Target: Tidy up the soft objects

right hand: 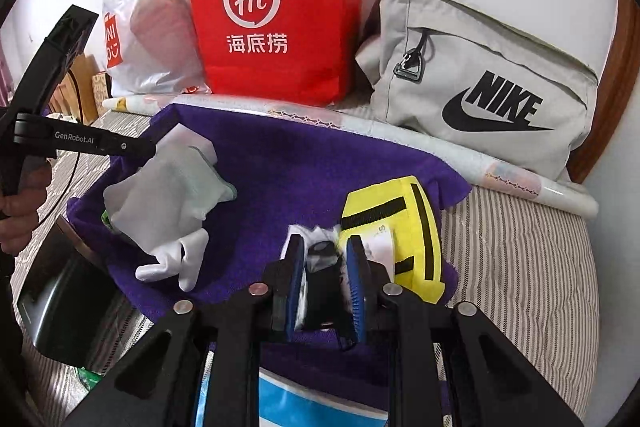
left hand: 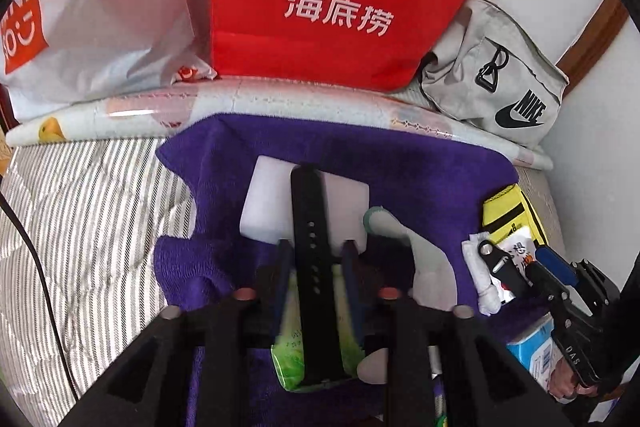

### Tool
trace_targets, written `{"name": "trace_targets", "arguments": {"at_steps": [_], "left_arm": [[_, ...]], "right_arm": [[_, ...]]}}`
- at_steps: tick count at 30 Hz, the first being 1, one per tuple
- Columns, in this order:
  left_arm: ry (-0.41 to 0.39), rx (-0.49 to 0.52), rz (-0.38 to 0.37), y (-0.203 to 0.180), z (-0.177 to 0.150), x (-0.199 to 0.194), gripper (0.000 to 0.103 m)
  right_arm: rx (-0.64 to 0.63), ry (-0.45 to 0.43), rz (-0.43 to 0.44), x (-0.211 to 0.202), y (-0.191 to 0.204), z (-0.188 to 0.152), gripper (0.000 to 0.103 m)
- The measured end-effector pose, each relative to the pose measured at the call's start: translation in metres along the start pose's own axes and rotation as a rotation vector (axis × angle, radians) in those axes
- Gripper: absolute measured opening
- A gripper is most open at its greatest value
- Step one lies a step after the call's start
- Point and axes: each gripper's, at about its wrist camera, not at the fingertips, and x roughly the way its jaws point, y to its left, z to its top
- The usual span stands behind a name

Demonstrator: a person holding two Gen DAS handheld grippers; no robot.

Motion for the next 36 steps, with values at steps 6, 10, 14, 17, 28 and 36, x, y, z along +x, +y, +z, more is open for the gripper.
{"name": "trace_targets", "arguments": {"at_steps": [6, 10, 14, 17, 28, 36], "left_arm": [[-0.027, -0.013, 0.041, 0.002, -0.007, -0.016, 0.053], [-0.056, -0.006, 0.061, 0.000, -0.019, -0.040, 0.053], [-0.082, 0.025, 0.079, -0.006, -0.042, -0.071, 0.053], [-0.099, 0.031, 0.080, -0.006, -0.065, -0.097, 0.053], [-0.170, 0.019, 0.091, 0.003, -0.163, -0.160, 0.062], [-0.120, 0.061, 0.080, 0.013, -0.217, -0.140, 0.062]], "right_arm": [[0.000, -0.041, -0.007, -0.019, 0.003, -0.001, 0.053], [0.004, -0.046, 0.011, -0.045, 0.012, -0.009, 0.053], [0.008, -0.013, 0.056, -0.074, 0.034, -0.024, 0.053], [-0.021, -0.012, 0.090, -0.096, 0.052, -0.040, 0.053], [-0.074, 0.021, 0.223, -0.146, 0.129, -0.129, 0.065], [-0.009, 0.046, 0.153, -0.122, 0.154, -0.171, 0.077]]}}
